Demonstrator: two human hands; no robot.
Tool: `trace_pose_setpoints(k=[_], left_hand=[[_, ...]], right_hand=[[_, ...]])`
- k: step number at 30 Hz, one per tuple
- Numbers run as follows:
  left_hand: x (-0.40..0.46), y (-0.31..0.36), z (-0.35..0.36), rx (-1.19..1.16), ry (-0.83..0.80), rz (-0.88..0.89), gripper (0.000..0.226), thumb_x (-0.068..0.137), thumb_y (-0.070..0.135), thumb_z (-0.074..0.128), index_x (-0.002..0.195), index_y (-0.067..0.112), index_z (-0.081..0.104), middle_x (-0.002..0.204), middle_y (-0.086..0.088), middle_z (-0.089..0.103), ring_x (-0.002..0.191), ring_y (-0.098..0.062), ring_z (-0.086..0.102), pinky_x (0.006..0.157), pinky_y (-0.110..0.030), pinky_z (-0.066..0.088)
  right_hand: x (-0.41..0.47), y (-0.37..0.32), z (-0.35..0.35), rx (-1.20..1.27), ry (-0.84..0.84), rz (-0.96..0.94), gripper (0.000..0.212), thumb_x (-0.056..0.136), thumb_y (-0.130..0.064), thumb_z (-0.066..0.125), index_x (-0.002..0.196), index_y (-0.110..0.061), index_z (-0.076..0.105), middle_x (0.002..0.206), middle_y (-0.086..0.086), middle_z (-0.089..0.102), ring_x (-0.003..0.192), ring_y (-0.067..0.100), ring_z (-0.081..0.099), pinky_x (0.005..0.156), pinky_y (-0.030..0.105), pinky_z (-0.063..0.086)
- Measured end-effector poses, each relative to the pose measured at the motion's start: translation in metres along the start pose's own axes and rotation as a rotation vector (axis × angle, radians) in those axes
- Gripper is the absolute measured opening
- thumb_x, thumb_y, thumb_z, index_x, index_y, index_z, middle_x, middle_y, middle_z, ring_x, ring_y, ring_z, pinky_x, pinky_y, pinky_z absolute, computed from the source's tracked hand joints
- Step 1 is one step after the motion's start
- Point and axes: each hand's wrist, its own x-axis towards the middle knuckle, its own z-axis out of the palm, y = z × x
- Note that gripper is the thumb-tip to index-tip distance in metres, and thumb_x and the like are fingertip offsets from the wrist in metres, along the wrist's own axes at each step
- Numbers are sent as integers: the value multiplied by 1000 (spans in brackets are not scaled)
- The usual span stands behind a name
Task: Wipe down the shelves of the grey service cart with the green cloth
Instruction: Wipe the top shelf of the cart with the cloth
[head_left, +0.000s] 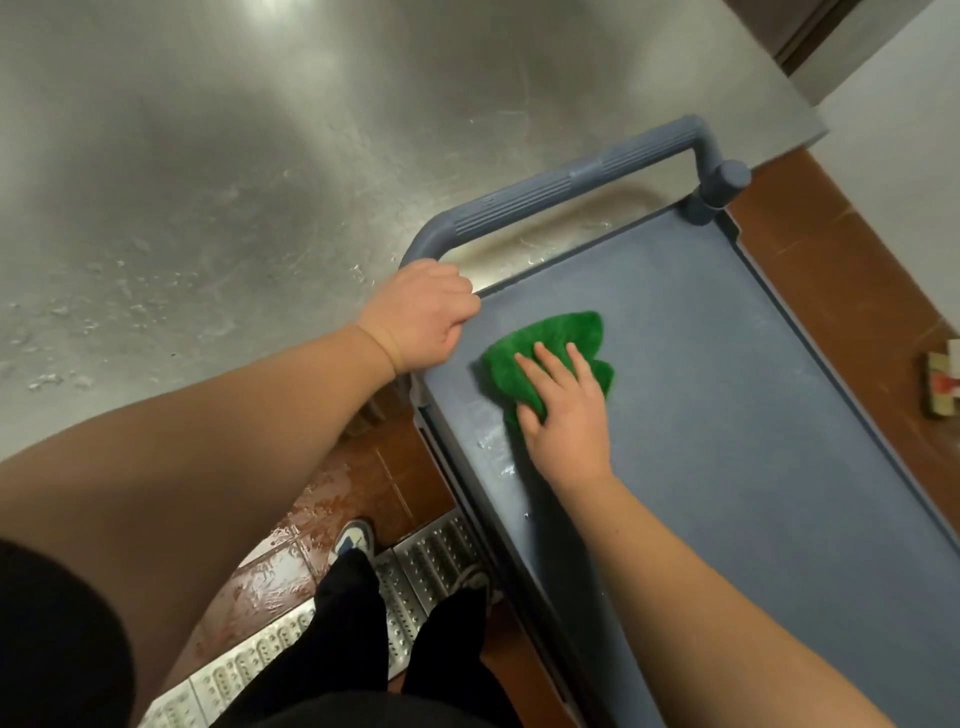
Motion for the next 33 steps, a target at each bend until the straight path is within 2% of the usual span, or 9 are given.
trace_pose_setpoints(k=[4,7,10,14,19,22,24,29,33], left_hand=[[2,2,-1,10,-4,16,10,65,9,42,60,8,50,59,-11,48,60,-31,51,58,-34,39],[2,3,-1,13,-2,10,8,64,8,42,60,8,48,59,-12,47,59,-31,49,58,-35,38],[2,3,2,5,28,-1,8,64,7,41,58,7,46,57,-11,45,57,-30,46,57,-34,36],[4,6,-1,22,20,-19,9,65,7,42,59,8,49,57,-11,46,57,-30,47,58,-34,36],[2,7,-3,29,11,-5,8,63,8,44,60,7,51,59,-12,48,59,-31,50,58,-35,41],[3,8,-4,27,-7,-12,7,63,8,44,60,7,50,59,-11,47,59,-31,49,58,-35,40],[5,8,-3,25,0,-4,8,63,7,42,59,8,48,58,-11,46,58,-30,48,57,-34,38],[5,10,-5,45,-35,-24,13,65,9,39,58,8,49,56,-10,46,58,-30,47,58,-35,40],[5,10,-5,80,-82,-25,13,65,11,41,60,8,52,59,-10,50,61,-31,50,60,-36,42]], right_hand=[[-40,-17,7,-16,-96,-246,60,81,-29,60,141,-28,53,148,-3,51,144,33,33,113,49,34],[-29,7,1,-89,-96,-298,61,79,-28,64,139,-26,55,147,-1,52,142,35,36,112,50,38],[-16,46,-13,-83,-7,-76,64,76,-18,73,138,-24,56,146,1,53,142,37,35,112,49,39],[-12,49,-17,3,49,130,59,80,-15,69,137,-23,58,146,3,54,143,39,31,112,54,36],[-73,-8,1,28,-95,-194,58,81,-33,55,139,-26,55,147,-3,52,144,33,33,117,48,30],[-68,17,-4,-49,-131,-319,66,74,-23,71,138,-25,55,147,-4,51,144,31,34,114,48,36],[-58,44,-13,-71,-88,-203,71,69,-13,78,136,-23,58,146,-2,53,143,33,36,111,49,40],[-51,64,-32,11,97,249,62,74,-1,70,134,-16,60,145,4,54,143,38,33,111,53,38],[-91,0,-9,108,-75,-106,61,74,-15,60,135,-21,58,145,1,54,143,34,35,119,49,27]])
